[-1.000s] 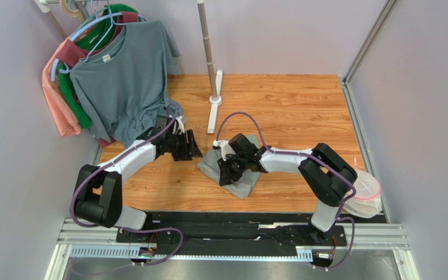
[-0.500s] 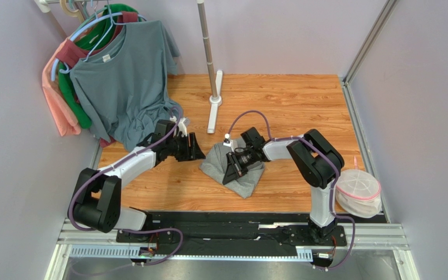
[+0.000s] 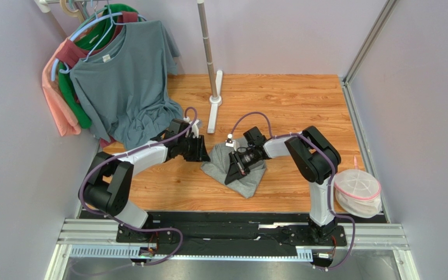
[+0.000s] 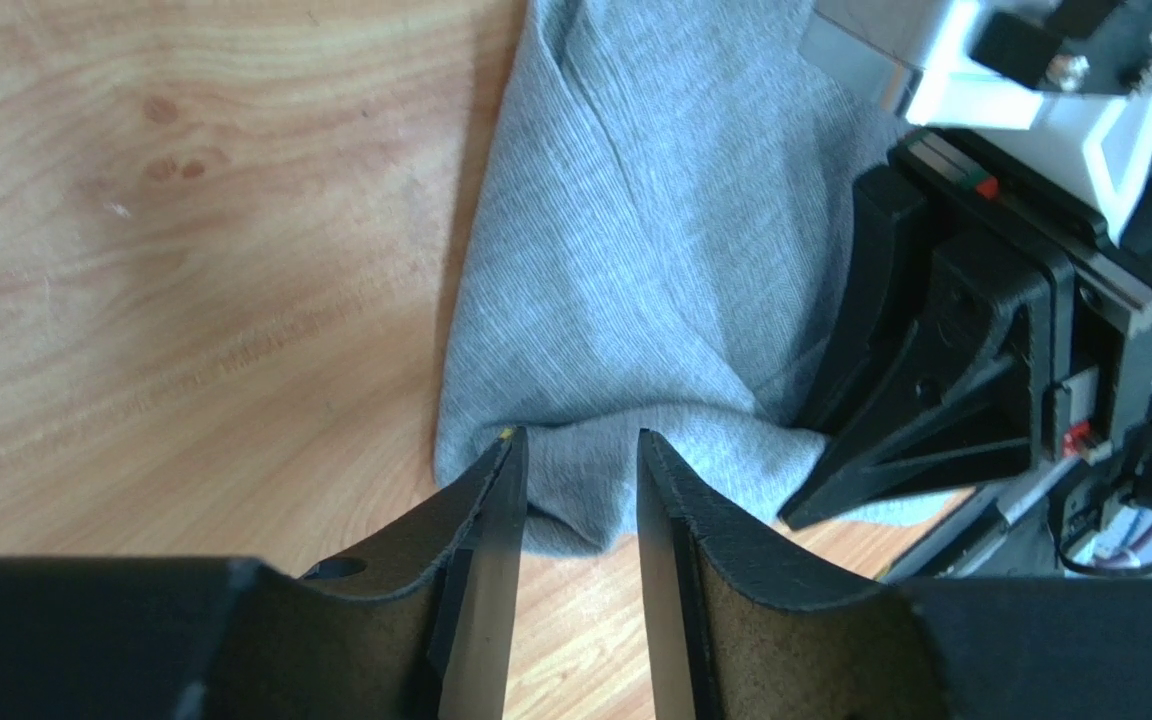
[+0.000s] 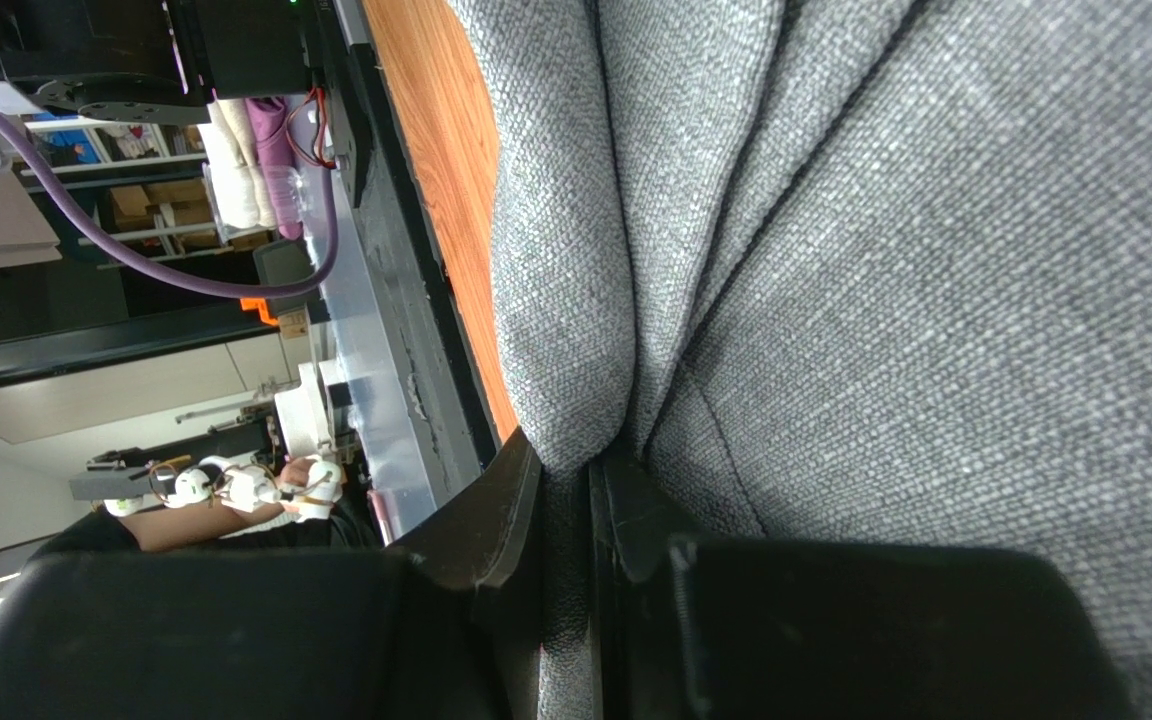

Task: Fold the napkin, place the utensils inside, and roll it up
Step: Roll the napkin with the utensil

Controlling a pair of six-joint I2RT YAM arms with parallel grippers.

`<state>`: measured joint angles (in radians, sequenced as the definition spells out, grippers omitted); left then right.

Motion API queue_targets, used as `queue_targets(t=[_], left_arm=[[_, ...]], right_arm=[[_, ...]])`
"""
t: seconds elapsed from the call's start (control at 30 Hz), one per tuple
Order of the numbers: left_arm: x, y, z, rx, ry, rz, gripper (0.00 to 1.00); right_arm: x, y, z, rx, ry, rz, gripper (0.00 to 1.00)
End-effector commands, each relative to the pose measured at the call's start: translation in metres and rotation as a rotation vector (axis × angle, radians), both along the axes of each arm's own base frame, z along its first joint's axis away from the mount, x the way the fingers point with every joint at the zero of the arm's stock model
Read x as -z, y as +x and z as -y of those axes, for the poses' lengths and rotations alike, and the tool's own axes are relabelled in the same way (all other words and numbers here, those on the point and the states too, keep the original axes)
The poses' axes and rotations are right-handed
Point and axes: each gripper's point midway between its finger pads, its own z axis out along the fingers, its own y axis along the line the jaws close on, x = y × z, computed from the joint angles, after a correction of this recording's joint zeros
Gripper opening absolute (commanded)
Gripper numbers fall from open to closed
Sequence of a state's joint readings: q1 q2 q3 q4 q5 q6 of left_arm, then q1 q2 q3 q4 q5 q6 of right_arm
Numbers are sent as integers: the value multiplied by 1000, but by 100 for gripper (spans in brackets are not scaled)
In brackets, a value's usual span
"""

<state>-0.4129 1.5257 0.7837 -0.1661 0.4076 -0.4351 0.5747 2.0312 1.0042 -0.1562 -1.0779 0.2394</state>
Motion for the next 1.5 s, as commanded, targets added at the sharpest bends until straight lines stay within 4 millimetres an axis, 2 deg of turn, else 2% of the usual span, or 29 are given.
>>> queue_targets(t=[0.0,0.1,0.2,0.27,0.37,0.53,0.67,0.83,0.93,1.0,1.23,1.47], left_arm=[[-6,15,6,25,26,46,35],[-2,12,1,6,58,32,38],[-10,12,-3,-16,45,92,49],[-26,11,-5,-31,27,138,55],[-36,6,-12,-66,18,177,57],[-36,-9,-11,-64,-34,181,53],[-28,-18,0,-27,-55,129,40],[-35,-21,19,0,-138,105,38],[-27,-22,23,-8,-147,66,38],[-24,-16,26,-11,-153,69,38],[-17,-15,27,-42,-153,29,38],[-5,0,29,-78,-140,34,38]], right_arm=[[51,-8,27,45,-227,-27,0],[51,-8,27,46,-231,-29,0],[50,-7,27,47,-234,-25,0],[50,-7,28,50,-238,-26,0],[51,-7,27,49,-242,-24,0],[50,-5,27,51,-245,-24,0],[50,-4,27,53,-252,-18,0],[52,-3,28,56,-261,-16,0],[53,-3,28,56,-265,-11,0],[51,-3,29,57,-266,-9,0],[52,-3,30,59,-275,-4,0],[53,-4,33,59,-289,2,1]])
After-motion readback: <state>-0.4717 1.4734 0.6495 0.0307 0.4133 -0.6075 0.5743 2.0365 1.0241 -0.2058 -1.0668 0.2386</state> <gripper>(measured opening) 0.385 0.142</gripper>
